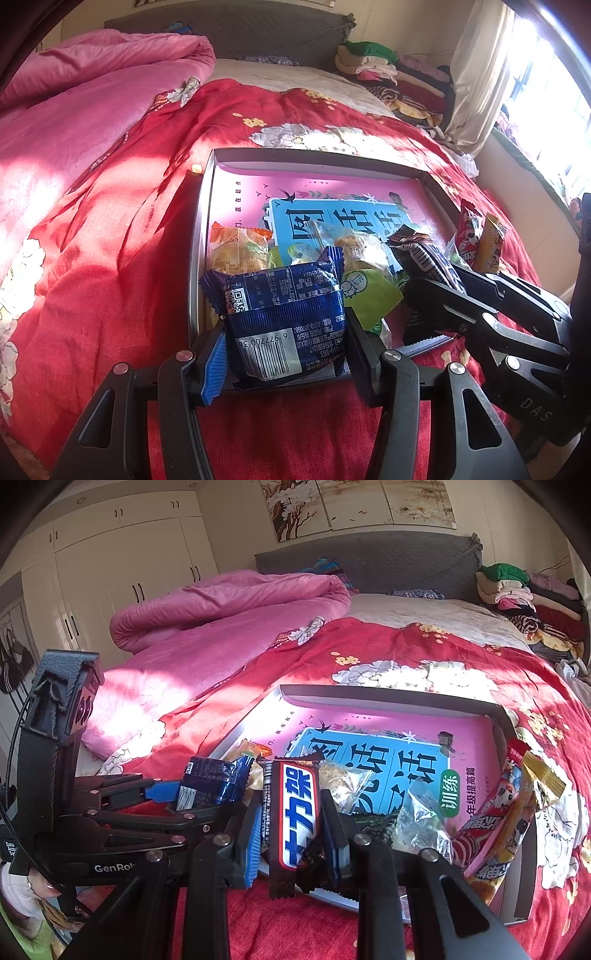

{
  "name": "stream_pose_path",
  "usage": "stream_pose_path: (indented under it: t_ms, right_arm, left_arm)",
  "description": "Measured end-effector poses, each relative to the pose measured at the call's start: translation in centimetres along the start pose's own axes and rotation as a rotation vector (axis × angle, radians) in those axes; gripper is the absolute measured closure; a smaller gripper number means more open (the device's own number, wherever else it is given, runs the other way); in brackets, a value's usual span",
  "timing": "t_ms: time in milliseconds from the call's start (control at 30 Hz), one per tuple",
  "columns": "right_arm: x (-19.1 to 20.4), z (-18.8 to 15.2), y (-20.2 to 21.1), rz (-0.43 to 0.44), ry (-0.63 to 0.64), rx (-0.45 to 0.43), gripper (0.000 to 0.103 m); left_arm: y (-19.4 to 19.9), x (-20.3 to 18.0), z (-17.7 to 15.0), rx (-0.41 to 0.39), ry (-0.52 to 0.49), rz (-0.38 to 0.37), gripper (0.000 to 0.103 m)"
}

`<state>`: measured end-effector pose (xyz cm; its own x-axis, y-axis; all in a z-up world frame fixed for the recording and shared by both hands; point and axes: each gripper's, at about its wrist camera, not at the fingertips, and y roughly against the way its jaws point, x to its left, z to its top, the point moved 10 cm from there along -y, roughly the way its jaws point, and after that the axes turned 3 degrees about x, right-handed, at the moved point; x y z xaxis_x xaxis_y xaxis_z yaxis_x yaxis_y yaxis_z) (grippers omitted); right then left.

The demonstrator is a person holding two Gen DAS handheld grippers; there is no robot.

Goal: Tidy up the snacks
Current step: 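Carry blue packet over tray with left tool while right tool carries chocolate bar there, then lower and release blue packet in tray with left tool while right tool releases chocolate bar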

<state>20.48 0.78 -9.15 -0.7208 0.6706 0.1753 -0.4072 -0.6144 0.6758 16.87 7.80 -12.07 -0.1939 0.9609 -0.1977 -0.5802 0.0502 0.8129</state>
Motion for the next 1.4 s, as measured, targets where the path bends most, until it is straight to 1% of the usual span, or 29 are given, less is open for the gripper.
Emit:
stream_pose_path:
  t_ms: [133,467,667,1200,1400]
  right_arm:
    - [-0.5,-0.1,-0.4,-0.012,-0.017,0.012,0.074]
    - [-0.6,0.2,-1.4,0.013,-0.050,0.019,0.074]
    - [-0.4,-0.3,-1.8,0.020,-0.040,0.028,0.074]
    - [-0.9,-0.7,-1.9,-0.031,-0.025,0.024,0.074]
    - [-1.2,-1.0,-2.0,-0.056,-0.016,0.026,0.074]
  left_arm:
    - [0.0,0.0,0.0,0.000,-0.001,0.000,0.046]
    - [0.0,0.0,0.0,0.001,-0.003,0.004,0.046]
    - [-0.1,0.3,0.1,-0.002,-0.004,0.013,0.046]
    - [0.1,1.5,0.3,-0.027,0.008,0.067,0.046]
    - [-0.1,1.4,0.3,-0.027,0.003,0.066,0.046]
